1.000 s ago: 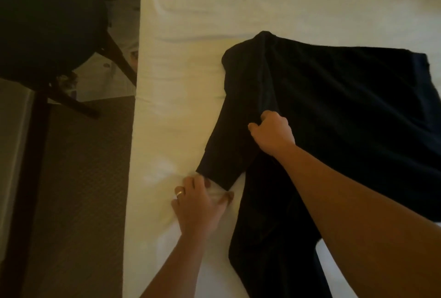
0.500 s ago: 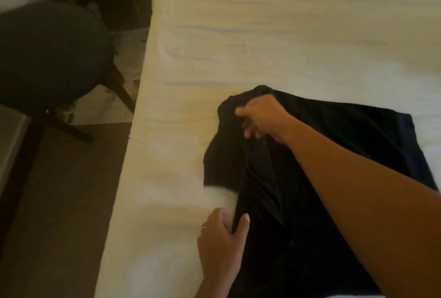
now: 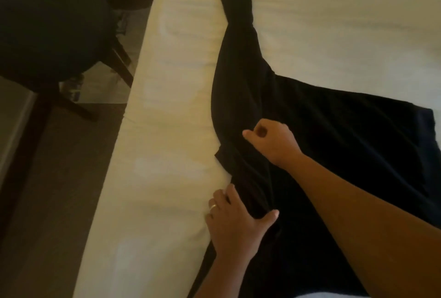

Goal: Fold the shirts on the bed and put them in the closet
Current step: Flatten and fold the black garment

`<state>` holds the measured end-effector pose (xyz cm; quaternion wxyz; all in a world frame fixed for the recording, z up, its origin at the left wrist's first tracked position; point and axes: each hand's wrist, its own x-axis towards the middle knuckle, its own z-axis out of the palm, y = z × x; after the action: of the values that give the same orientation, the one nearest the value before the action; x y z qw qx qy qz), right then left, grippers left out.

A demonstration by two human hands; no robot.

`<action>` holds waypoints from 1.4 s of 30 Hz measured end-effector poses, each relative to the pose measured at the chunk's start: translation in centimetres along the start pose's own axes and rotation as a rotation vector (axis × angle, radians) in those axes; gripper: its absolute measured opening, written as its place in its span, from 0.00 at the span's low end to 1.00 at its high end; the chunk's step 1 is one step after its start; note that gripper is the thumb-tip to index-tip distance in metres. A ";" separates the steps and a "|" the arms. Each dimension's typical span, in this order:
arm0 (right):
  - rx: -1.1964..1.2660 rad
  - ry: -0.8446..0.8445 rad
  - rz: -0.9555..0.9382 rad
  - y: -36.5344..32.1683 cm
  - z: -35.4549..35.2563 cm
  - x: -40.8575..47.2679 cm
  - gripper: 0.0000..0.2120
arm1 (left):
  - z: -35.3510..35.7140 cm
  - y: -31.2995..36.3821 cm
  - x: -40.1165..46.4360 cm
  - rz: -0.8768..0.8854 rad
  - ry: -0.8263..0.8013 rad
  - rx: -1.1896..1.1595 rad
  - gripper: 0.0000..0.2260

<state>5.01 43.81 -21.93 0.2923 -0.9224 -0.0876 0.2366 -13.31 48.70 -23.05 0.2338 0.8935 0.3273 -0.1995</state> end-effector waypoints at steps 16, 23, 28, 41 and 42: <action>-0.273 -0.222 0.023 -5.4 4.0 -0.7 0.11 | 1.0 -5.6 -1.3 0.396 0.128 -0.162 0.17; 0.721 -0.019 0.238 -13.0 5.0 0.6 0.12 | -1.9 -7.2 -1.8 0.010 -0.121 -0.766 0.30; 0.818 0.019 0.290 -13.5 7.0 1.0 0.12 | -2.5 -9.5 0.7 -0.068 0.110 -0.801 0.06; 0.031 0.164 -0.101 -11.3 7.6 3.1 0.08 | -3.7 -19.2 3.9 -0.350 -0.156 -1.198 0.11; -0.059 0.187 -0.164 -11.7 7.7 3.7 0.10 | -3.9 -19.3 4.0 -0.350 -0.169 -1.233 0.12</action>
<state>4.20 58.26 -22.13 0.2904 -0.9384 -0.1418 0.1223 -22.78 65.84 -27.48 0.6931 0.5100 0.5031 -0.0797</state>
